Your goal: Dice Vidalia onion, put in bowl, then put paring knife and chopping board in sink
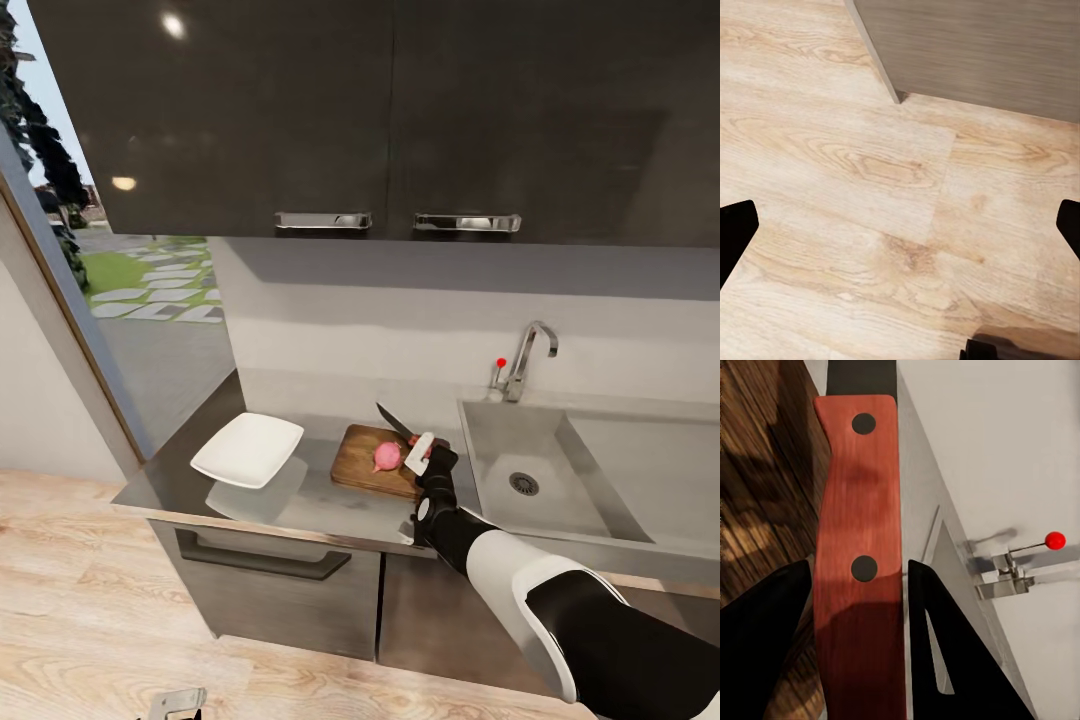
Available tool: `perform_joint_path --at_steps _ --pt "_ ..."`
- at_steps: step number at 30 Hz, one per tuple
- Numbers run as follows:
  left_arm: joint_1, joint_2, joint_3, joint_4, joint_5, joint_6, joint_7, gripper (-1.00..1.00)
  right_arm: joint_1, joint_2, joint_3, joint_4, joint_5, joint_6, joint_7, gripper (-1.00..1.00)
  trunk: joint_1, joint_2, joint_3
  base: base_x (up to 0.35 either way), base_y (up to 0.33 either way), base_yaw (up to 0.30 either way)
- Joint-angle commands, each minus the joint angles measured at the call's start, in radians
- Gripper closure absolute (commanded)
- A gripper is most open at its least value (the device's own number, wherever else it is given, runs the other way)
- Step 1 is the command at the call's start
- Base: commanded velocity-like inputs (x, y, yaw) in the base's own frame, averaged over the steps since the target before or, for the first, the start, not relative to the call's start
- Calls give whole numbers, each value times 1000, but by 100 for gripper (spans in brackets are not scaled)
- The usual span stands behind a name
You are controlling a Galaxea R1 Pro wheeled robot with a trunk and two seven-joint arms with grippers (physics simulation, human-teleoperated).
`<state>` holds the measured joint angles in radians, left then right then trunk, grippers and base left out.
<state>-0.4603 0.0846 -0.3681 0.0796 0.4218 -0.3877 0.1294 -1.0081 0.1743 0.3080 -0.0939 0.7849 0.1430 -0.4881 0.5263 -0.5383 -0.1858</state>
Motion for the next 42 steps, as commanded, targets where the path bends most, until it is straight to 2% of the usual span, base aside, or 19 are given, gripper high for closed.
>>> perform_joint_path --at_steps 1,16,19,22,25,42 --pt "-1 -1 -8 3 6 -5 1 -100 -1 0 8 0 4 10 -3 100 0 -2 -2 0 0 0" --pt "-1 0 -8 3 5 -5 1 -100 8 0 8 1 10 6 0 100 0 -2 -2 0 0 0" --pt "-1 0 -8 3 5 -5 1 -100 13 0 9 5 50 6 19 100 0 -2 -2 0 0 0" --pt "-1 0 -8 3 5 -5 1 -100 18 0 9 7 108 6 42 100 0 -2 -2 0 0 0" --pt "-1 0 -9 3 5 -5 1 -100 20 0 9 8 127 6 49 100 0 -2 -2 0 0 0" --pt "-1 0 -9 3 5 -5 1 -100 22 0 9 8 134 5 51 100 0 -2 -2 0 0 0"
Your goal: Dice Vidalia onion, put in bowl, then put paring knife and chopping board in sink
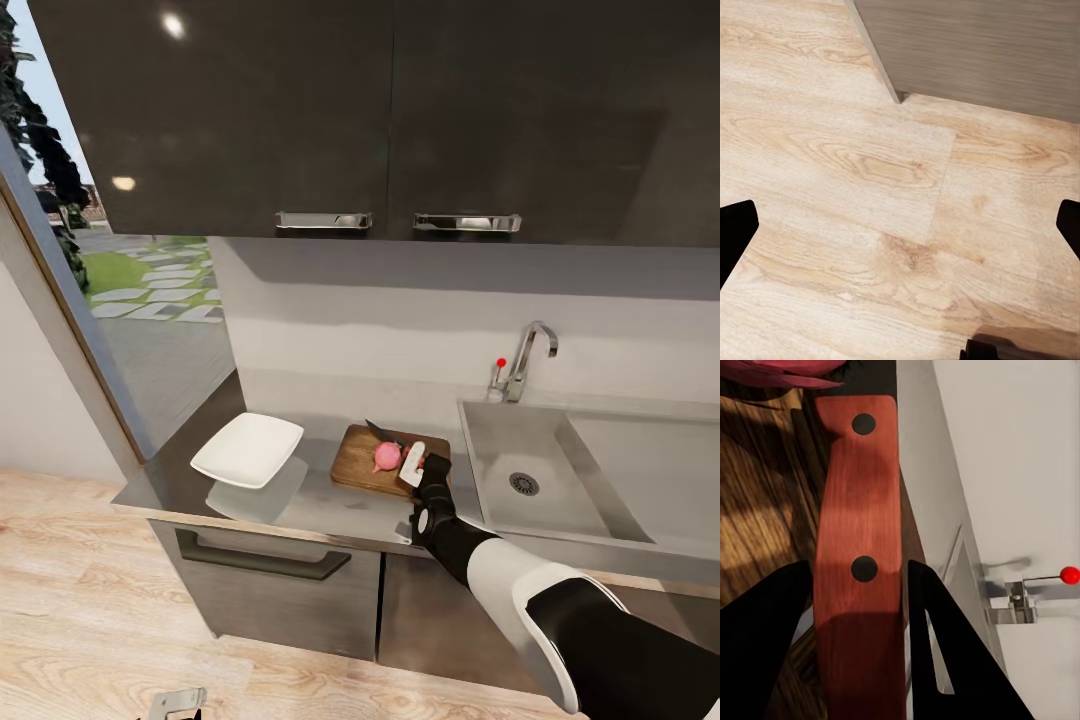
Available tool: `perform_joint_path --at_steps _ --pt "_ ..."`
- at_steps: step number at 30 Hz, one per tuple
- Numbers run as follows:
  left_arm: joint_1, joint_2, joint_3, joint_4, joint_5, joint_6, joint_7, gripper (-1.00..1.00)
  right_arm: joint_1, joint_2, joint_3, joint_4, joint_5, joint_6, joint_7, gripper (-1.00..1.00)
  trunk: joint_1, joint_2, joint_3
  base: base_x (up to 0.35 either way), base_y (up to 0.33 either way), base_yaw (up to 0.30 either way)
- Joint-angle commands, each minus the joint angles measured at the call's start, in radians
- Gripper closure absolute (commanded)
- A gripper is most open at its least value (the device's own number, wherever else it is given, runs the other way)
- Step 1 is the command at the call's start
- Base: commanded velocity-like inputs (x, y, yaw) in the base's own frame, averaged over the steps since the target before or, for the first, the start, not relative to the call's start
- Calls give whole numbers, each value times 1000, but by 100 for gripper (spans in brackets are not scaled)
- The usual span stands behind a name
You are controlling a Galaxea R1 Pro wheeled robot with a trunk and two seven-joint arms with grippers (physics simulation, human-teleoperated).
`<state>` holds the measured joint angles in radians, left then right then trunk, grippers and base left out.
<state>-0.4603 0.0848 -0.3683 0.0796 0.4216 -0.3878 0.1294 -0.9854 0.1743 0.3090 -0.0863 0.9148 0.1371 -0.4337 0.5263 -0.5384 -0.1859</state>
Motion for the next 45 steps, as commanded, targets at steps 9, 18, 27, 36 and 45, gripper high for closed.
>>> perform_joint_path --at_steps 9,18,27,36,45 --pt "-1 -1 -8 3 6 -5 1 -100 -1 0 7 -2 5 10 -10 100 0 -2 -2 0 0 0" --pt "-1 0 -9 3 6 -5 1 -100 -1 0 5 -18 3 12 -69 100 0 -2 -2 0 0 0" --pt "-1 -1 -9 3 5 -5 1 -100 -1 0 4 -72 3 21 -142 100 0 -2 -2 0 0 0" --pt "-1 -2 -9 3 5 -5 1 -100 -1 0 2 -95 3 24 -146 100 0 -2 -2 -52 0 0" --pt "-1 -2 -9 3 6 -5 1 -100 -1 0 2 -96 3 24 -146 100 0 -2 -2 -233 0 0"
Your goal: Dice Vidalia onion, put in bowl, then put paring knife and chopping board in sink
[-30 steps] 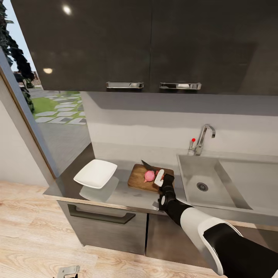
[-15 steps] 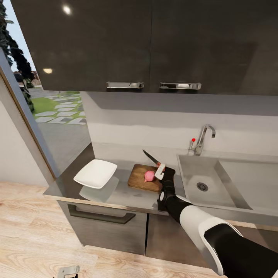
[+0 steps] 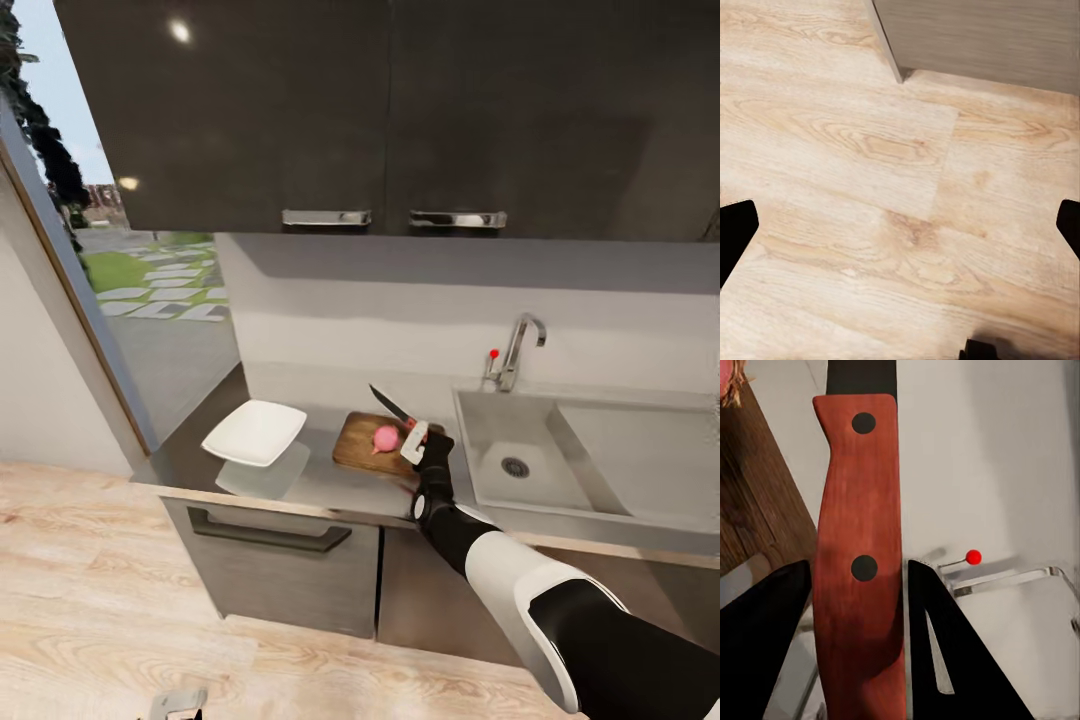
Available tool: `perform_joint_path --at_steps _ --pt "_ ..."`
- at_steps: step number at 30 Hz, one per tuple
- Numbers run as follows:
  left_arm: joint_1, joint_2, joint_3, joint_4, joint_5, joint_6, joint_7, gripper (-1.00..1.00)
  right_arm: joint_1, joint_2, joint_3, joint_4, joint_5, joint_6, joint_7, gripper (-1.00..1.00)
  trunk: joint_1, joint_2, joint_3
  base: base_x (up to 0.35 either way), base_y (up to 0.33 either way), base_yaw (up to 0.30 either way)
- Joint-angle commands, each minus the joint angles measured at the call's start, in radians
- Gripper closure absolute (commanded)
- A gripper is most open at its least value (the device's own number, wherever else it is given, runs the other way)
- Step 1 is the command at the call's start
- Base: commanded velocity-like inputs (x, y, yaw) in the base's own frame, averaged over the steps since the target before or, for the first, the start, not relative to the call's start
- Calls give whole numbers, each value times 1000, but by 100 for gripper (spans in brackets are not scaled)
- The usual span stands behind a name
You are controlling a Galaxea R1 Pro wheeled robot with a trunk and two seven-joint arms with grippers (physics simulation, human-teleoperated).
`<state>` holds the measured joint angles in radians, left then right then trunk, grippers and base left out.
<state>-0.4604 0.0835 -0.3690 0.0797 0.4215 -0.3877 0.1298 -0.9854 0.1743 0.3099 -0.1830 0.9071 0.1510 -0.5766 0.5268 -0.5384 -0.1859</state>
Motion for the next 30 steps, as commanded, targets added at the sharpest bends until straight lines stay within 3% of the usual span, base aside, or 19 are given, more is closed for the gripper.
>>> perform_joint_path --at_steps 1,16,30 --pt "-1 -1 -8 3 6 -5 1 -100 -1 0 2 1 10 10 -3 100 0 -2 -2 -236 0 0" --pt "-1 0 -7 3 6 -5 2 -100 -1 0 2 2 9 10 -2 100 0 -2 -2 -57 0 0" --pt "-1 11 -8 2 5 -5 2 -100 -1 0 2 12 8 10 4 100 0 -2 -2 89 65 0"
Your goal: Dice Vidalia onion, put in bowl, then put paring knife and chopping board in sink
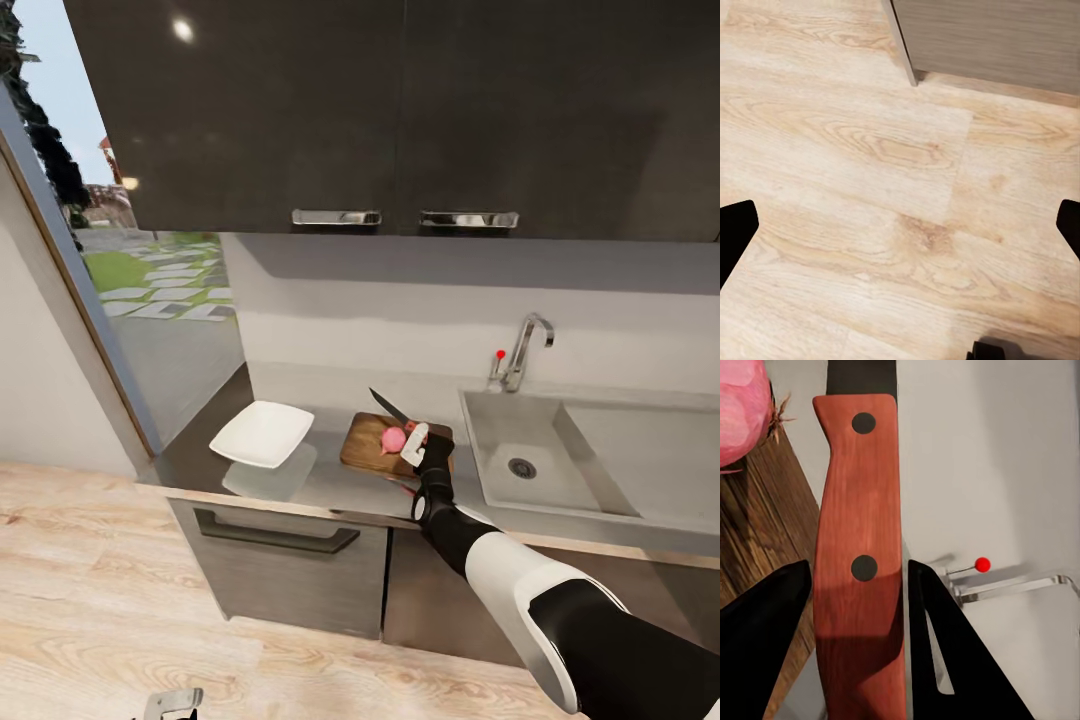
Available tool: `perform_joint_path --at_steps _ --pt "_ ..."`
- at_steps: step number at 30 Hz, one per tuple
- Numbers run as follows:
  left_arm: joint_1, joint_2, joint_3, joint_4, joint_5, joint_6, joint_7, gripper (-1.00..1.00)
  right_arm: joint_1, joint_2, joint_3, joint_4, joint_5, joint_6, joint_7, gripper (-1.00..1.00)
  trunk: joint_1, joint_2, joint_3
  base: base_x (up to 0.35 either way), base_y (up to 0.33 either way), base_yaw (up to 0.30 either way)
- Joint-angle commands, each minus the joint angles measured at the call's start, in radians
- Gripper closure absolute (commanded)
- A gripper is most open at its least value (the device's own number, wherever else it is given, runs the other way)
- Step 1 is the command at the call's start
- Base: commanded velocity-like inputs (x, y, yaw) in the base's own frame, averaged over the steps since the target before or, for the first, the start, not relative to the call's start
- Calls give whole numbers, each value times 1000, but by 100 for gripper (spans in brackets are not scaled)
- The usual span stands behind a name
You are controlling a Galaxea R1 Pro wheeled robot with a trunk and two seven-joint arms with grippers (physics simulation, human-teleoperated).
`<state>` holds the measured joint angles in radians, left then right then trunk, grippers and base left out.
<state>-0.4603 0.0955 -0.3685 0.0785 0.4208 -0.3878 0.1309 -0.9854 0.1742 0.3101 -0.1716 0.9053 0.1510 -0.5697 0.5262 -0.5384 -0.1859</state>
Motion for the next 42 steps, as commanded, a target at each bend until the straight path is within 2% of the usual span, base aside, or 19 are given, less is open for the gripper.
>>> perform_joint_path --at_steps 1,18,42 --pt "-1 -1 -8 3 6 -5 1 -100 -1 0 1 1 10 10 -3 100 0 -2 -2 14 9 0" --pt "-1 0 -9 3 6 -5 1 -100 -1 0 2 13 9 10 33 100 0 -2 -2 2 1 0" --pt "-1 0 -9 3 6 -5 1 -100 -1 0 1 15 9 9 36 100 0 -2 -2 0 0 0"
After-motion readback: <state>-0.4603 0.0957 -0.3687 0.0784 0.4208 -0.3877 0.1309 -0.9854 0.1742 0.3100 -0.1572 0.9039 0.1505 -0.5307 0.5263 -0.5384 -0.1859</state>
